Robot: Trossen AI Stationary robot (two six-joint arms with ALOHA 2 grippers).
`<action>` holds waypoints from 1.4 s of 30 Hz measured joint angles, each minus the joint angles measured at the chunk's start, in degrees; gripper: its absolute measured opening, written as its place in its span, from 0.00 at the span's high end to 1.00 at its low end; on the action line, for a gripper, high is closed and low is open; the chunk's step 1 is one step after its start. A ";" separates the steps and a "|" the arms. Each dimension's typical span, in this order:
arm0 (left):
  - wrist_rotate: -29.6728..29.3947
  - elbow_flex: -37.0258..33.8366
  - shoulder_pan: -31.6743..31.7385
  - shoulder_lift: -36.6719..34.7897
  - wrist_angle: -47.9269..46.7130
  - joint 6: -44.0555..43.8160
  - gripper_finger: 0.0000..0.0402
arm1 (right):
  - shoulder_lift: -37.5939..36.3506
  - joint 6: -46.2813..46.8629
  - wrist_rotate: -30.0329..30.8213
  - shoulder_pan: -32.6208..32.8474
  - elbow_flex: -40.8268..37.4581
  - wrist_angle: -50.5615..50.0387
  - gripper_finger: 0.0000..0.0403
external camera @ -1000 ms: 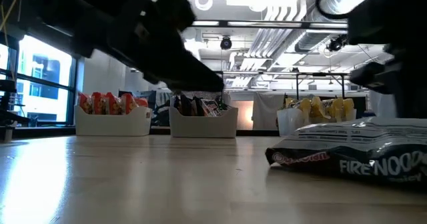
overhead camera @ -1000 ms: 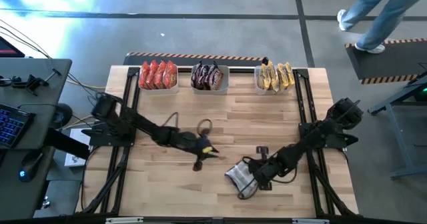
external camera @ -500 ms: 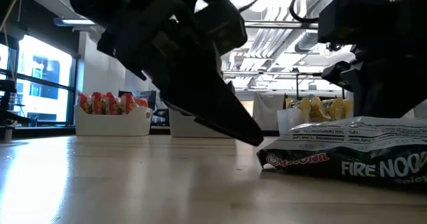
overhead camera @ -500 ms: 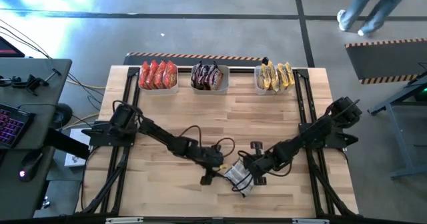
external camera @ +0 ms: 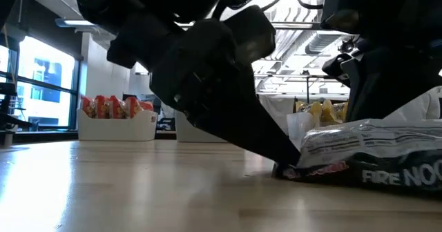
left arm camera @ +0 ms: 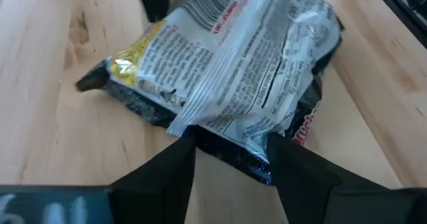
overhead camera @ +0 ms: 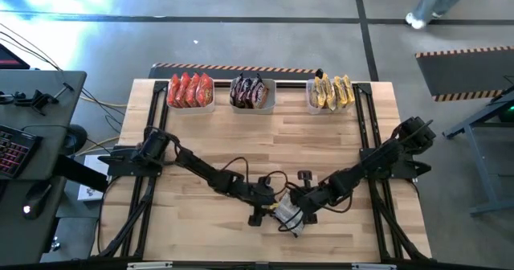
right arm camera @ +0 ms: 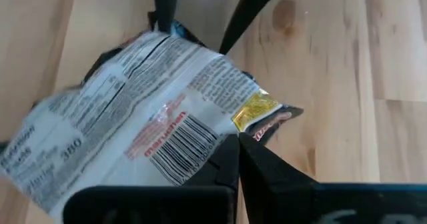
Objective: Sort Maruchan noodles
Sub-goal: Put the black noodle pack into the gray bin
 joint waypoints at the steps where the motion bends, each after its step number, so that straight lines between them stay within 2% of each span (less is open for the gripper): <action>1: 0.00 0.53 -0.03 0.48 -0.22 -0.02 0.57 | 0.00 0.00 0.36 0.06 0.02 0.04 1.00; 6: -0.51 2.03 -0.60 1.42 -1.35 0.03 0.65 | -0.13 0.00 1.06 0.15 0.06 -0.01 1.00; 10: -0.22 2.05 -1.00 1.42 -1.40 0.05 0.82 | -2.24 0.24 1.76 0.79 0.06 -1.10 0.98; 12: 1.45 2.05 -1.00 1.42 -1.44 -0.05 0.93 | -3.99 0.24 2.73 1.98 0.11 -2.51 0.95; 14: 3.06 2.03 -0.93 1.42 -1.47 -1.44 0.98 | -6.04 0.96 4.82 3.69 0.11 -4.35 0.89; 18: 5.19 1.92 -0.43 0.91 -1.33 -4.40 0.99 | -8.30 4.54 10.00 8.57 0.11 -6.38 0.73; 23: 10.12 1.94 1.79 -0.08 4.52 -13.31 1.00 | -7.75 10.36 17.02 14.57 0.15 -6.53 0.51; 27: 12.14 1.88 3.70 -0.02 8.56 -21.03 1.00 | -7.72 15.46 19.77 17.49 0.15 -6.71 0.39; 34: 12.50 1.90 5.93 -0.11 16.09 -27.84 1.00 | -7.72 19.20 21.56 18.96 0.15 -7.79 0.36; 42: 12.31 1.92 7.49 -0.11 19.37 -29.17 1.00 | -7.72 23.98 22.34 17.94 0.15 -15.26 0.36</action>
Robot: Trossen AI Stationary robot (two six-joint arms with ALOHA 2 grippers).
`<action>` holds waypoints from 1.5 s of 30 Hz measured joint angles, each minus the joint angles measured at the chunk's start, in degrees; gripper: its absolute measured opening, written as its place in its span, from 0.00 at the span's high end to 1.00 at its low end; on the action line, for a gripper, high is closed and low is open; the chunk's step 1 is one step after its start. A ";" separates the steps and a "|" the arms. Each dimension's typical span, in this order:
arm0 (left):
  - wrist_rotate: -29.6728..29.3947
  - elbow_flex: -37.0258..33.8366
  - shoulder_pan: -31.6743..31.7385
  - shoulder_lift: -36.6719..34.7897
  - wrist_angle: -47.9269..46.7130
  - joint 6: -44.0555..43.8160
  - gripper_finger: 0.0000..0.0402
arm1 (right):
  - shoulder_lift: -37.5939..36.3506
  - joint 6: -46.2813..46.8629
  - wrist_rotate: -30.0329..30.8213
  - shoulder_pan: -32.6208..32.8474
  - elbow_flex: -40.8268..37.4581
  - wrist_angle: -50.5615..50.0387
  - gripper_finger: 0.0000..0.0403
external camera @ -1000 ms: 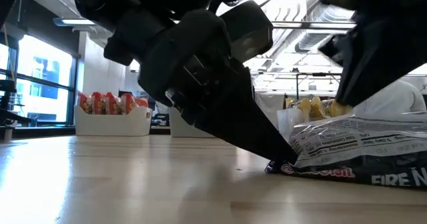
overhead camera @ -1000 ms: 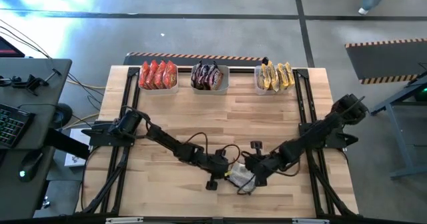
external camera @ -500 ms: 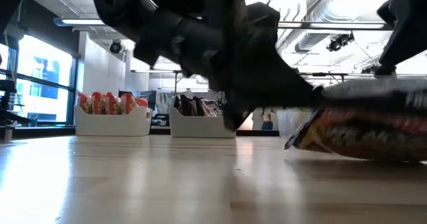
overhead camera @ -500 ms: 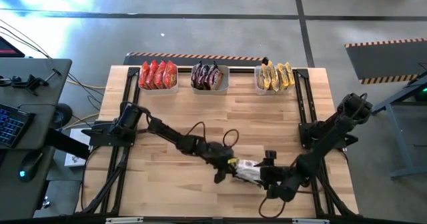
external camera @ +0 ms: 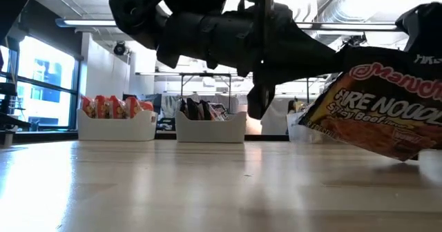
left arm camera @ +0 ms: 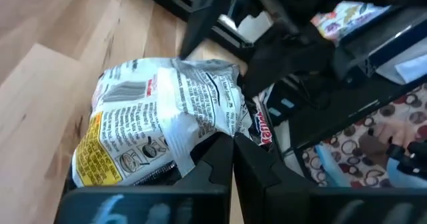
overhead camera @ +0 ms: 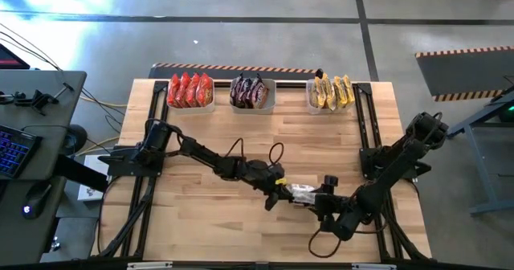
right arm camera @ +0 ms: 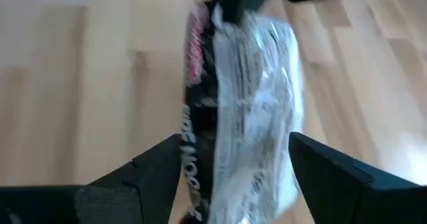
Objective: Sort Maruchan noodles
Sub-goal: Put the black noodle pack into the gray bin
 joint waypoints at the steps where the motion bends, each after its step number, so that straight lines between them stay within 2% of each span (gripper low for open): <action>1: -0.04 0.00 0.17 0.00 0.50 -0.29 1.00 | 0.00 0.56 0.01 -0.03 0.00 -1.31 0.36; 8: -0.01 0.00 1.01 0.00 4.09 -0.30 1.00 | 0.01 6.62 -0.37 0.63 0.00 -10.27 0.36; 17: 0.10 0.00 1.01 0.00 5.84 0.74 1.00 | 5.38 9.12 1.63 0.66 -0.14 -10.10 0.39; 26: 1.00 0.00 1.01 0.00 6.10 1.82 1.00 | 9.64 11.10 7.30 1.97 -0.17 -6.85 0.62; 34: 6.62 0.00 1.02 -1.23 4.71 6.35 0.98 | 9.62 11.09 10.26 2.86 -0.15 -6.31 0.86; 37: 7.05 0.00 1.01 -4.32 -1.54 11.40 0.95 | 9.62 10.70 10.25 2.59 -0.15 -6.06 0.92; 40: 4.92 0.02 0.99 -9.91 -15.10 18.78 0.90 | 9.38 10.65 10.02 1.96 -0.15 -5.91 0.96; 43: -2.52 -0.12 0.20 -16.18 -31.50 24.91 0.83 | 8.92 9.10 9.91 0.98 -0.15 -5.24 0.96; 45: -7.83 -1.80 -0.95 -20.19 -37.59 26.69 0.78 | 8.74 6.66 9.55 -0.12 -0.15 -4.54 0.96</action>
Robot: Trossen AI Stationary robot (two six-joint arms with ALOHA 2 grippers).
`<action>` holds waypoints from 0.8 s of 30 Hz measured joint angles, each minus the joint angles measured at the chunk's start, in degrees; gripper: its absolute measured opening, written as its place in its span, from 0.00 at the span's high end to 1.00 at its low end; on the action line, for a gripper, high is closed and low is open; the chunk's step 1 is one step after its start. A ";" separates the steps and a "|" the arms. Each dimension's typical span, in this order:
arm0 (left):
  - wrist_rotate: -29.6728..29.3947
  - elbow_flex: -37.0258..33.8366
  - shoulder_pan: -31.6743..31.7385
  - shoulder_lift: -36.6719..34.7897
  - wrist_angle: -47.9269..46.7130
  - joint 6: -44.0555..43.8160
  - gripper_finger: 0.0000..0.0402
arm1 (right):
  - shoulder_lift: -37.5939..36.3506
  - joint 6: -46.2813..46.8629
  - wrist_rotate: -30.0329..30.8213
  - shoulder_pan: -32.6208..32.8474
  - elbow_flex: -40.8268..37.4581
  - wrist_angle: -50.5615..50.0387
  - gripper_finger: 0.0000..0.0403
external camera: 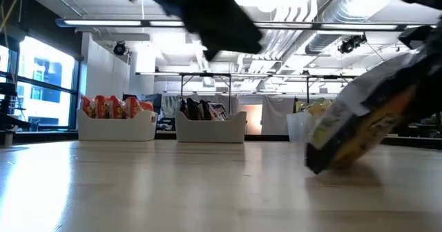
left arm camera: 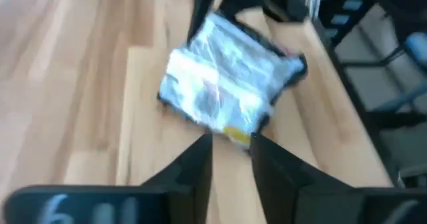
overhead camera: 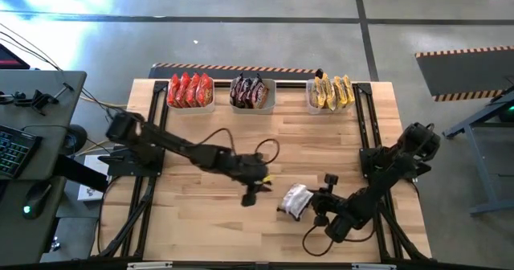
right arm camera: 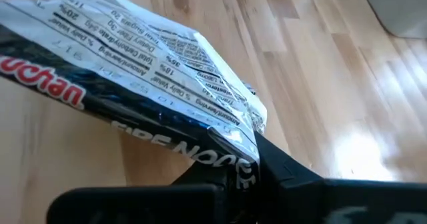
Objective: Sort Maruchan noodles
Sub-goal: Put the black noodle pack into the gray bin
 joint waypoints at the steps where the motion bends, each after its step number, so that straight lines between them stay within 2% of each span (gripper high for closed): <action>1: -1.60 -1.41 -0.80 -1.54 -1.10 0.43 0.76 | -0.02 -1.55 -0.05 -0.72 0.00 0.50 0.96; 4: -3.75 -8.10 -3.30 -4.96 1.72 0.54 0.69 | -0.04 -8.31 -0.04 -3.69 0.00 2.70 0.96; 7: -4.48 -15.03 -4.68 -6.59 9.12 0.58 0.65 | -0.04 -18.04 -0.13 -7.65 0.00 6.82 0.96; 10: -4.45 -19.87 -3.96 -6.85 16.26 0.53 0.64 | -0.04 -30.17 -1.31 -12.29 0.04 12.66 0.96; 12: -3.19 -21.35 -2.86 -6.85 17.38 0.57 0.64 | -0.04 -37.96 -3.41 -15.32 0.56 16.34 0.97; 19: 2.79 -21.56 1.35 -7.68 10.27 3.86 0.64 | -0.06 -62.16 -6.43 -22.57 6.50 19.19 0.97; 24: 3.32 -21.87 5.37 -11.29 4.39 12.29 0.64 | -0.08 -75.41 -15.41 -27.34 10.58 19.03 0.97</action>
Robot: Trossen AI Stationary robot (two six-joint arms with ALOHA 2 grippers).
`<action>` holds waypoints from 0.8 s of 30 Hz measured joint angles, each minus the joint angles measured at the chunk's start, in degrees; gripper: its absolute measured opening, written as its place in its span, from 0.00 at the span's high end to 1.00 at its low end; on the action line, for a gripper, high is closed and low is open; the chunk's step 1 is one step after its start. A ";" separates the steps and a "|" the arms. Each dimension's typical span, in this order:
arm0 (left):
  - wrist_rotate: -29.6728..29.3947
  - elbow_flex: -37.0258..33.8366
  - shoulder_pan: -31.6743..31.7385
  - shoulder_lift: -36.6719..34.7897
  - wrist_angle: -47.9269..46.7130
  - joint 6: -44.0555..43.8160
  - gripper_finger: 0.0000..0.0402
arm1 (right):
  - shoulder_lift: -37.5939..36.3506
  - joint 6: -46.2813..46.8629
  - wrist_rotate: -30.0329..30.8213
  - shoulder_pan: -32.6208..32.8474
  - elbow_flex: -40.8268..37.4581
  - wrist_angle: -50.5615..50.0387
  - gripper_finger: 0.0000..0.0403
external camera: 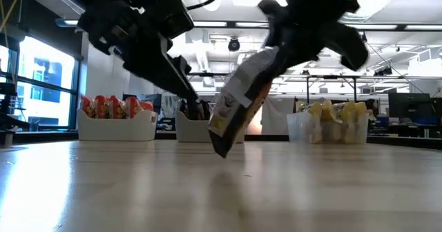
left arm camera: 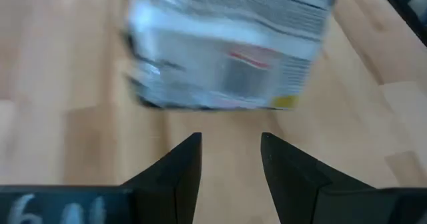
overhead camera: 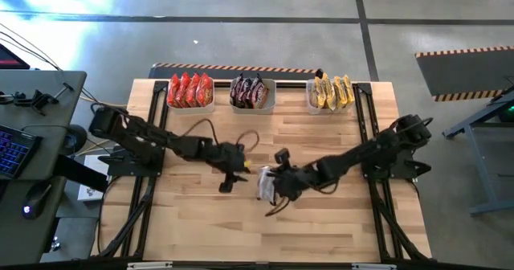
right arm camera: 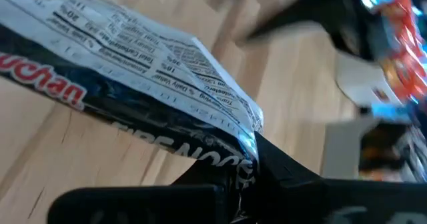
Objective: Sort Maruchan noodles
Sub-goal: Put the black noodle pack into the gray bin
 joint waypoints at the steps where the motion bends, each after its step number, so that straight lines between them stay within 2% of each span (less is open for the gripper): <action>1: 1.02 -0.53 1.33 -1.00 0.23 1.39 0.64 | 0.00 -1.82 -2.33 -1.12 0.59 0.14 0.97; 6: 13.12 -4.20 11.28 -5.90 3.50 5.07 0.64 | 0.00 -10.61 -10.96 -6.34 2.90 -0.24 0.97; 10: 25.66 -4.61 19.66 -6.78 8.31 0.59 0.64 | 0.00 -17.64 -15.62 -9.46 4.17 -0.27 0.97; 13: 31.88 -4.61 22.52 -5.23 12.83 -1.88 0.64 | 0.00 -21.52 -18.16 -11.43 4.73 0.19 0.97; 19: 36.14 -2.35 22.79 0.20 13.59 -2.94 0.59 | 0.00 -27.17 -20.51 -13.06 4.86 0.75 0.97; 24: 36.15 1.04 21.64 5.20 13.64 -2.80 0.54 | 0.00 -29.81 -20.68 -12.50 4.87 1.07 0.97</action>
